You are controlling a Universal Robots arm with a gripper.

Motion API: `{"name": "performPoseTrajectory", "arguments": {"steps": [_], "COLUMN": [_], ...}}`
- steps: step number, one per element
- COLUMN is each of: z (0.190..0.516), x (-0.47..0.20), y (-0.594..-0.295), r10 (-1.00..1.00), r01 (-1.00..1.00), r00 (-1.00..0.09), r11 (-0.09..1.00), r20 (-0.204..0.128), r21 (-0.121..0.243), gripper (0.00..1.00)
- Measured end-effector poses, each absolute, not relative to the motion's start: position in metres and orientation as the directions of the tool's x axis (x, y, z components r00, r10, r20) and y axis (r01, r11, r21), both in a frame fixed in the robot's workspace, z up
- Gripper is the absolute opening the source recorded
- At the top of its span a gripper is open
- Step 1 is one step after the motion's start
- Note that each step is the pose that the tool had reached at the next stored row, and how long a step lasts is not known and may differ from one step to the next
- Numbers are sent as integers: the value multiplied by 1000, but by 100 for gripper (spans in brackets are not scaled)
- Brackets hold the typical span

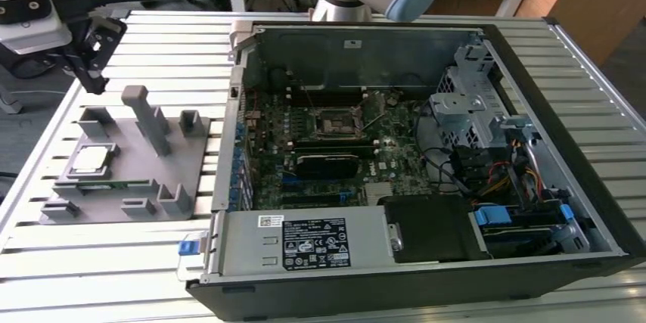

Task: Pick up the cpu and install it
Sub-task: 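Reach for the cpu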

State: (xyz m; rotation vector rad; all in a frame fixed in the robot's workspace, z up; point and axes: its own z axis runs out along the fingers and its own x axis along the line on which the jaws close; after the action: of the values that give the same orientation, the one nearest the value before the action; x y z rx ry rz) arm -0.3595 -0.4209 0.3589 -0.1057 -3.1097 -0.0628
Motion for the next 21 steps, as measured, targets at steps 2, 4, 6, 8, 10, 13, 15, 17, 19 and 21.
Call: {"name": "performPoseTrajectory", "arguments": {"steps": [2, 4, 6, 8, 10, 13, 15, 17, 19, 21], "z": [358, 357, 356, 356, 355, 354, 353, 352, 350, 349], "x": [-363, -367, -372, -376, -380, -387, -392, -397, -402, -405], "y": [-421, -421, -421, -421, -421, -421, -420, -420, -419, -419], "r10": [67, 66, 66, 66, 66, 66, 66, 66, 65, 60], "r01": [68, 67, 67, 67, 67, 67, 67, 67, 66, 60], "r00": [-997, -997, -997, -997, -997, -997, -997, -997, -997, -998], "r11": [997, 997, 997, 997, 997, 997, 997, 998, 998, 998], "r20": [31, 31, 31, 30, 30, 30, 30, 30, 30, 29], "r21": [38, 36, 33, 31, 29, 26, 24, 21, 19, 18], "gripper": [11, 11, 11, 11, 11, 11, 11, 11, 11, 11]}}
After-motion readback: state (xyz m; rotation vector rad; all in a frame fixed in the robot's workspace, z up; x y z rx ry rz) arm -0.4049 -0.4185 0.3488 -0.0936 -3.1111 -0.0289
